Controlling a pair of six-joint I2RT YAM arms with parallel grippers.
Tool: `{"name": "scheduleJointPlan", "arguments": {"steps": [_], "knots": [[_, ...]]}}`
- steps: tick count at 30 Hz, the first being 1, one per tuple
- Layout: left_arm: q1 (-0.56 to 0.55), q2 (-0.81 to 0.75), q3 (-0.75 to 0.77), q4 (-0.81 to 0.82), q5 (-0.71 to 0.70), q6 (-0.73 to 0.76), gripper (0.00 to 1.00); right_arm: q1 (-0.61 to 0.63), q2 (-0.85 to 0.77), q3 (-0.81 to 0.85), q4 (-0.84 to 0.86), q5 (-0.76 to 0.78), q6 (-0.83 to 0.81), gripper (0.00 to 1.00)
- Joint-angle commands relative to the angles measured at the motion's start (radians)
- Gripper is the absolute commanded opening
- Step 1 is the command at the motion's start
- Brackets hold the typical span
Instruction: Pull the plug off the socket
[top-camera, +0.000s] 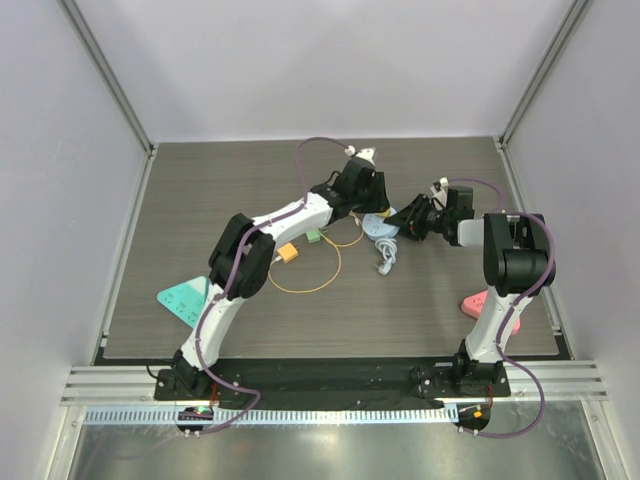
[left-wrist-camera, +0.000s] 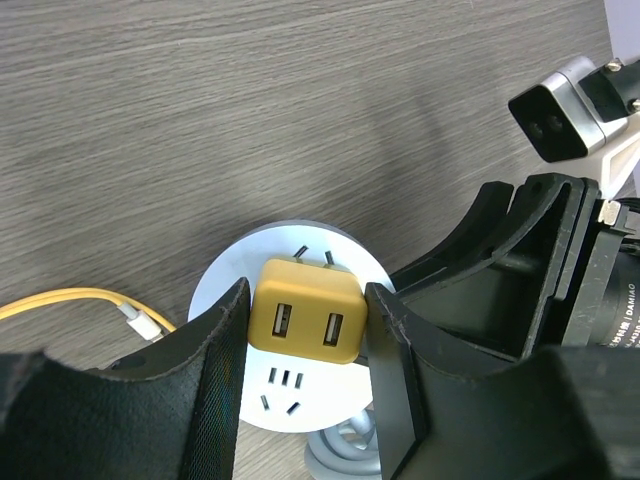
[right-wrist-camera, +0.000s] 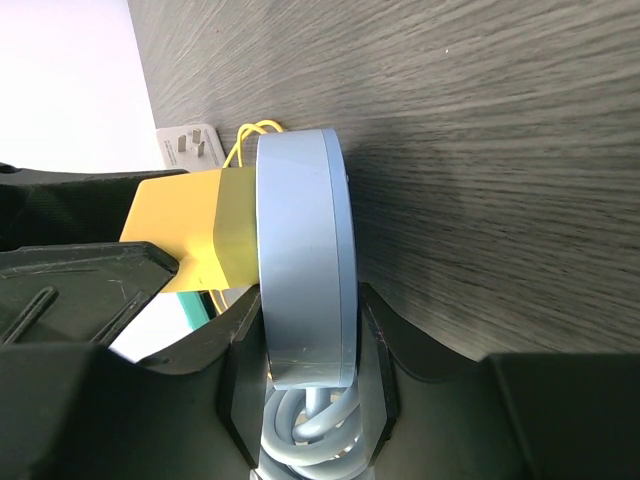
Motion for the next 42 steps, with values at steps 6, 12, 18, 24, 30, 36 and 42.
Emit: {"name": "scheduleJointPlan", "arguments": {"steps": [6,12,18,24,30,36,42], "knots": [[0.025,-0.146,0.029,0.042,0.037,-0.013,0.00,-0.018,0.028,0.016,-0.057,0.173,-0.015,0.01],[0.018,-0.143,0.007,0.011,0.017,0.033,0.00,-0.018,0.025,0.016,-0.055,0.170,-0.015,0.01],[0.025,-0.074,0.090,-0.058,0.075,0.042,0.39,-0.018,0.022,0.015,-0.043,0.158,-0.017,0.01],[0.054,-0.146,0.063,-0.105,0.049,0.096,0.81,-0.018,0.019,0.013,-0.040,0.153,-0.020,0.01],[0.058,-0.071,0.156,-0.203,0.135,0.144,0.82,-0.015,0.010,0.012,-0.038,0.144,-0.029,0.01],[0.066,0.092,0.366,-0.300,0.296,0.214,0.78,-0.014,0.017,0.015,-0.035,0.136,-0.031,0.01],[0.077,0.150,0.388,-0.318,0.341,0.256,0.76,-0.012,0.020,0.023,-0.035,0.130,-0.032,0.01]]}}
